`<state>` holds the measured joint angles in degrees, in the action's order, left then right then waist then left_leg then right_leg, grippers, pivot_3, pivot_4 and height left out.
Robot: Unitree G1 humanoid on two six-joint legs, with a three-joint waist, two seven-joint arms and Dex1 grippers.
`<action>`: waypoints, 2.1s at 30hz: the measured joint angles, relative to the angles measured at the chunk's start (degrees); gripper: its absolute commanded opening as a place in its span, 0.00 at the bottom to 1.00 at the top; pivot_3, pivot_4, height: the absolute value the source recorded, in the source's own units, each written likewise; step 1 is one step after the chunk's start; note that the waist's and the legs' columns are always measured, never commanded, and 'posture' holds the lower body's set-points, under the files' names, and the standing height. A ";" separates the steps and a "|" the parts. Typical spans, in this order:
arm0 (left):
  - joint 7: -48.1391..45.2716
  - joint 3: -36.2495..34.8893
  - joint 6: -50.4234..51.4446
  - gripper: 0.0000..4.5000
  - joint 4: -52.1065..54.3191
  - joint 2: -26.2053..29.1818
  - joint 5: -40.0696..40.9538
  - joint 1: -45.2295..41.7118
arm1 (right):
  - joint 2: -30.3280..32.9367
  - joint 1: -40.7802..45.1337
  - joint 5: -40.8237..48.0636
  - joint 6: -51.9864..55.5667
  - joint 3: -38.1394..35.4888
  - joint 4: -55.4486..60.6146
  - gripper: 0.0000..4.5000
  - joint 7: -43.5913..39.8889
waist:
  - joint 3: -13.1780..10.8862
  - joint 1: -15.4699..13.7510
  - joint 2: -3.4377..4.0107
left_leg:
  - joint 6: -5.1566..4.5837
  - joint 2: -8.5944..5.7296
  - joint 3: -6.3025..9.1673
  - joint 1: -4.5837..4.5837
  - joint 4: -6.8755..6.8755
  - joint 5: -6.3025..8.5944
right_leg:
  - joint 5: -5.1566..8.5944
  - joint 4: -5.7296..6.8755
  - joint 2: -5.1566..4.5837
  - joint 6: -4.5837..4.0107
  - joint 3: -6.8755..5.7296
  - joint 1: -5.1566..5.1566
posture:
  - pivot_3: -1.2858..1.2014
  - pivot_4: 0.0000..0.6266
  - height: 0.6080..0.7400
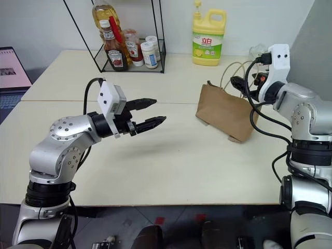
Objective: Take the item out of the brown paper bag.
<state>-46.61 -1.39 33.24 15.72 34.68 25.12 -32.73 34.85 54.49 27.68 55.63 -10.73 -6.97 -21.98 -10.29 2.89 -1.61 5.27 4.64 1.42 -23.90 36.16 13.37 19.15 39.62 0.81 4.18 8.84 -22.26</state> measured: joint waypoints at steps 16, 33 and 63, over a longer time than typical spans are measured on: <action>-0.38 -1.12 2.79 0.74 2.15 4.11 1.78 5.02 | 1.66 5.84 -6.54 -6.40 6.75 -6.93 0.01 -7.15 | -0.06 0.39 0.10 | 0.00 0.00 0.02 0.01 -0.01 0.00 | 0.00 0.01 -0.01 -0.01 -0.03 -0.02 | 0.52 0.24 1.00; 1.15 -11.92 7.71 0.74 7.62 7.65 8.01 21.32 | -3.06 19.02 -16.10 -20.27 15.14 -18.64 0.01 -16.84 | -0.25 0.58 0.39 | 0.01 0.01 0.03 -0.02 -0.06 0.00 | 0.03 0.08 -0.06 -0.07 -0.10 -0.10 | 0.52 0.24 1.00; 7.70 -14.82 5.89 0.74 10.92 6.01 8.78 27.46 | -26.29 27.64 -23.00 -32.75 17.55 -37.08 0.01 -14.44 | -0.27 1.88 0.43 | 0.05 0.01 0.12 -0.02 -0.06 -0.02 | 0.11 0.32 -0.10 -0.21 -0.31 -0.12 | 0.52 0.24 1.00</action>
<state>-38.91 -16.21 39.13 26.64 40.69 33.90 -5.27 8.56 82.13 4.68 22.88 6.82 -44.05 -36.42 -10.56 4.76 -1.18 5.32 4.65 1.54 -23.92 36.10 13.34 19.25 39.95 0.71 3.97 8.52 -22.38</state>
